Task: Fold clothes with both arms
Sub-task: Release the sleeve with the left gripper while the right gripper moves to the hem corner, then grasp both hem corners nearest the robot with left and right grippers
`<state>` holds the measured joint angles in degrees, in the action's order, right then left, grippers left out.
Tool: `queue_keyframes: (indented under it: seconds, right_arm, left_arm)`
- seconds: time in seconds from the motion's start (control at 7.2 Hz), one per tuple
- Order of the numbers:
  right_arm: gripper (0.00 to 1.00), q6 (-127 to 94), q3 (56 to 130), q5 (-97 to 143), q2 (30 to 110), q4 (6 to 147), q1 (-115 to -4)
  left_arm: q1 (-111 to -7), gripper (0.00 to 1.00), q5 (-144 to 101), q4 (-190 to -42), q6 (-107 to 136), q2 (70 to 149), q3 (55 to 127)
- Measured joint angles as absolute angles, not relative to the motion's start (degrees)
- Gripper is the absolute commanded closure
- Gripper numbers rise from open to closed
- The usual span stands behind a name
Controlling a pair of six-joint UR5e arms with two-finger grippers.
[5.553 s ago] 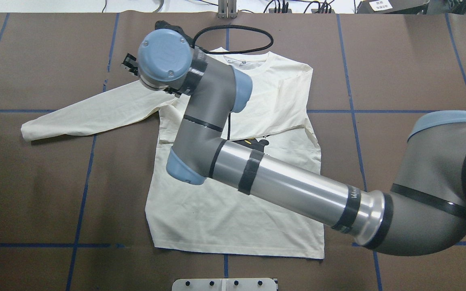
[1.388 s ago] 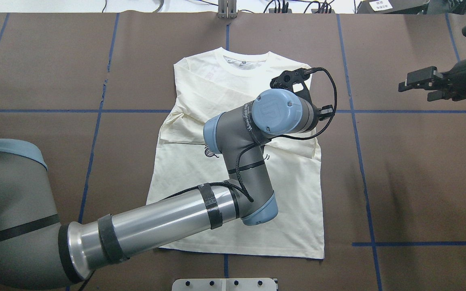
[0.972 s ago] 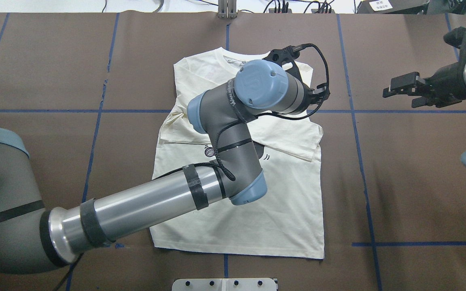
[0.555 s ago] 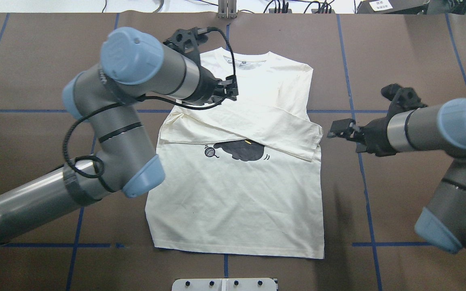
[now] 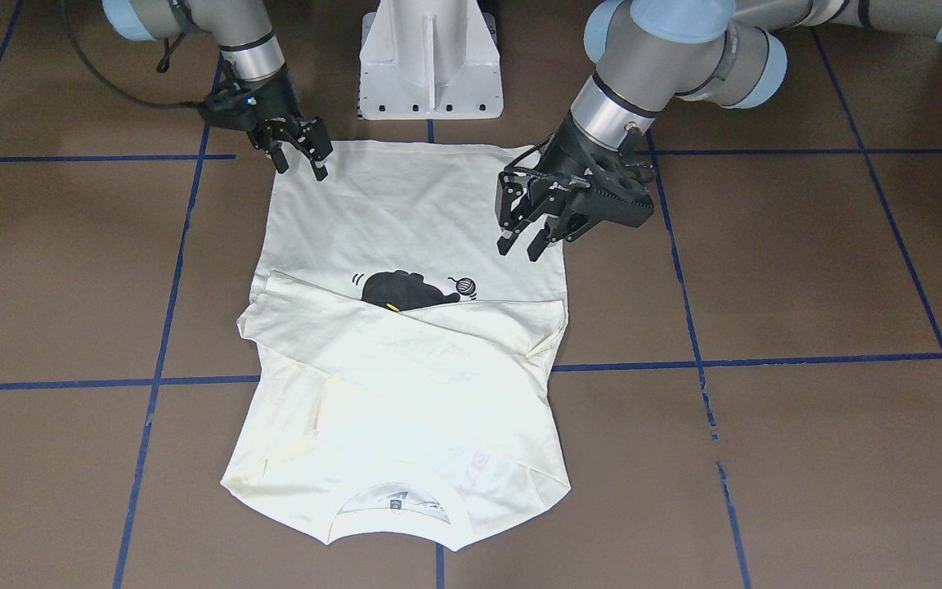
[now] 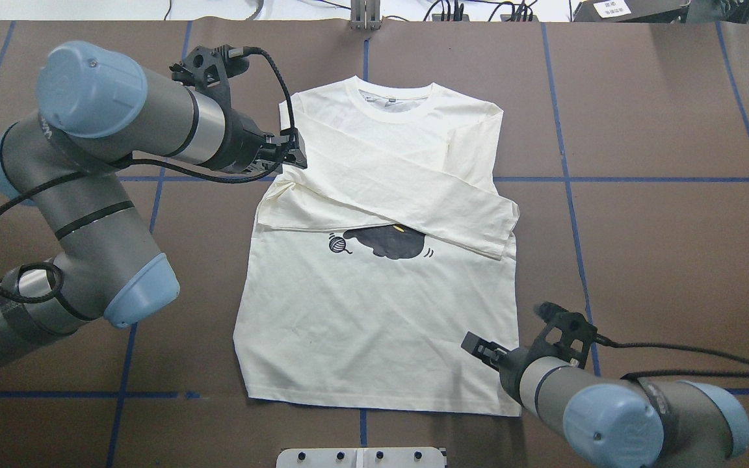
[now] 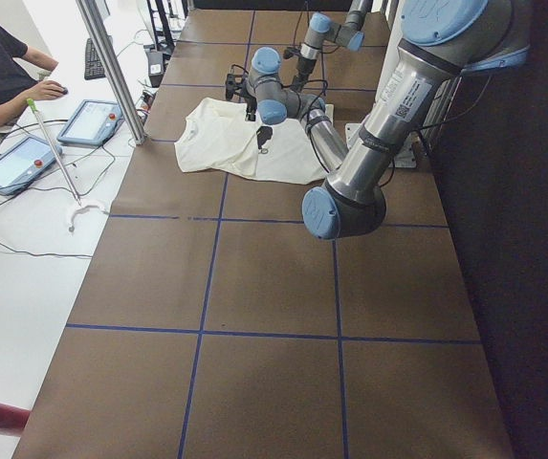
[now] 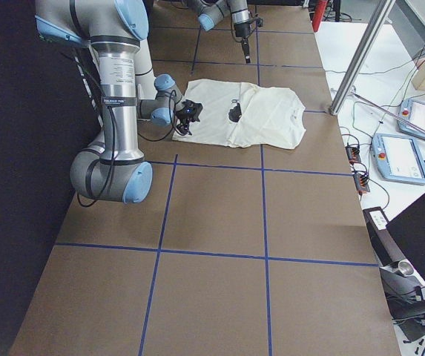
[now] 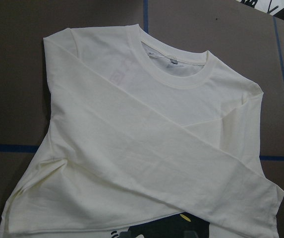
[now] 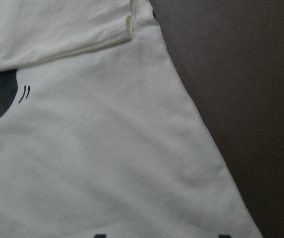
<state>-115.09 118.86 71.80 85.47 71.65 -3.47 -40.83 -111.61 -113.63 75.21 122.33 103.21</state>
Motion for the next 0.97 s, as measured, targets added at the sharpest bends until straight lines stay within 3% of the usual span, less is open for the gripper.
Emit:
queue_keyframes:
  seconds: [0.56, 0.69, 0.83, 0.97]
  right_arm:
    - [0.29, -119.5, 122.4, 68.0, 85.5, 86.7, 2.6]
    - [0.35, -119.7, 123.1, 68.5, 85.5, 89.0, 3.1]
    - [0.44, -120.1, 123.1, 68.9, 85.6, 90.1, 3.6]
    - [0.76, -120.2, 122.5, 69.1, 85.6, 90.6, 4.0]
  left_arm:
    - [-40.7, 0.45, -111.6, -113.7, 75.7, 122.1, 103.0]
    - [-40.6, 0.45, -111.6, -113.8, 75.7, 122.1, 102.9]
    - [-40.6, 0.45, -111.6, -113.8, 75.8, 122.0, 102.8]
    - [-40.6, 0.45, -111.6, -113.8, 75.7, 122.0, 102.6]
